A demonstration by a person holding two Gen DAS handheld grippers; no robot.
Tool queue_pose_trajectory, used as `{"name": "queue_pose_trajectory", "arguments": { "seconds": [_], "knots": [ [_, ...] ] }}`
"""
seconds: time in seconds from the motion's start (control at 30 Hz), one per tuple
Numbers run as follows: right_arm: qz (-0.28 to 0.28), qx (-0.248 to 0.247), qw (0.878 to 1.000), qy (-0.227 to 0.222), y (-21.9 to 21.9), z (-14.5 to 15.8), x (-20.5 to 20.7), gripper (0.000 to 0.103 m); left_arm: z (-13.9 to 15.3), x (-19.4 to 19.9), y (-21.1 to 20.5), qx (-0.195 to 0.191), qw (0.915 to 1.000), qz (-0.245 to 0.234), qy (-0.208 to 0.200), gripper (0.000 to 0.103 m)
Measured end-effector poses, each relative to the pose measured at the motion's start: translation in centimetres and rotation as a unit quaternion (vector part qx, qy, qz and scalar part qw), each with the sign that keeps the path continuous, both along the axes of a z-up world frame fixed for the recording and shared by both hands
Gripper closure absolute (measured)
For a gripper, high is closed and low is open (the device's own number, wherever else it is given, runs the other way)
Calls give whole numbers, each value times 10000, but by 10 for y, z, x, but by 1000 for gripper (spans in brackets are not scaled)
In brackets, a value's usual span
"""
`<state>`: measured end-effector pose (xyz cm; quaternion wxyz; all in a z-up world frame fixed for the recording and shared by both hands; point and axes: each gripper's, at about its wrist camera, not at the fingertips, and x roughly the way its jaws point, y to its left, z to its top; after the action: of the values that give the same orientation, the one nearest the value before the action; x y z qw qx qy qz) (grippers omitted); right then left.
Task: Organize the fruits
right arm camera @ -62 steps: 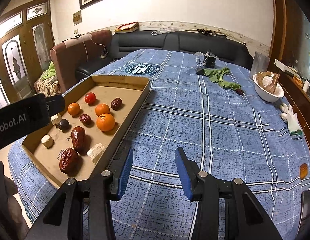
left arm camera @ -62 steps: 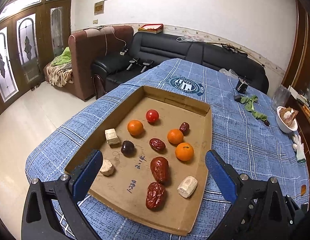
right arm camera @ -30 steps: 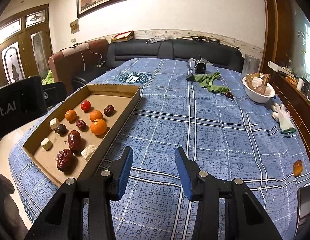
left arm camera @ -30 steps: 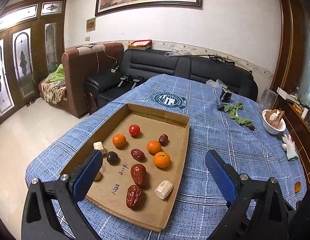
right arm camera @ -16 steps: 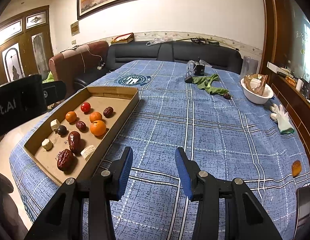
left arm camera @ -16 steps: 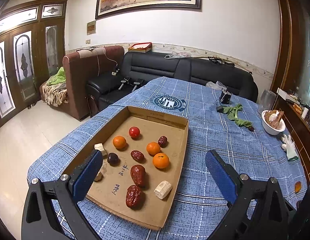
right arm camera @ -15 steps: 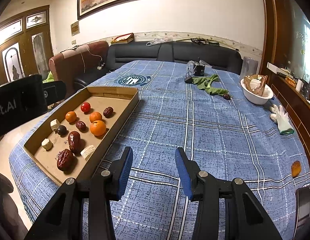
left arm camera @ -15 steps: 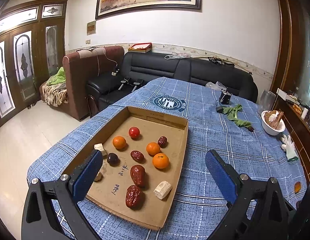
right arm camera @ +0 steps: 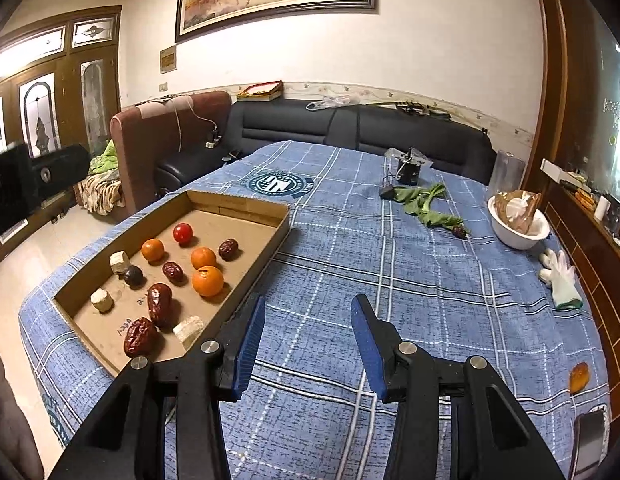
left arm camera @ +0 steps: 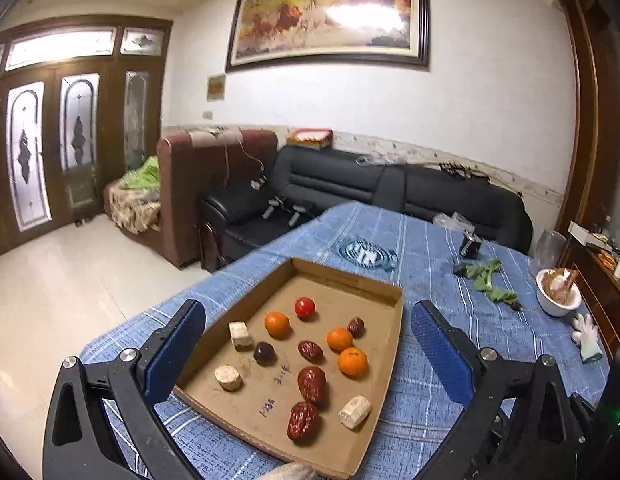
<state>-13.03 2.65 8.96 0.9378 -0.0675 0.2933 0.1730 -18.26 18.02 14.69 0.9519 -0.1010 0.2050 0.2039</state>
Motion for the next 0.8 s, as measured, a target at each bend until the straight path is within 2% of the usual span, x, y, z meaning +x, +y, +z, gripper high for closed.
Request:
{"name": "queue_pose_trajectory", "arguments": {
  "seconds": [0.27, 0.43, 0.57, 0.8],
  "knots": [
    [316, -263, 9991, -39, 25, -2, -7, 53, -18, 7, 23, -407, 9988, -146, 230, 0],
    [551, -434, 9975, 52, 44, -10, -9, 53, -29, 10, 36, -502, 9979, -30, 415, 0],
    [702, -519, 9961, 133, 53, -15, -11, 53, -36, 11, 46, -753, 9960, -3, 482, 0],
    [814, -448, 9956, 150, 53, -15, -16, 53, -37, 12, 47, -767, 9956, -16, 536, 0]
  ]
}}
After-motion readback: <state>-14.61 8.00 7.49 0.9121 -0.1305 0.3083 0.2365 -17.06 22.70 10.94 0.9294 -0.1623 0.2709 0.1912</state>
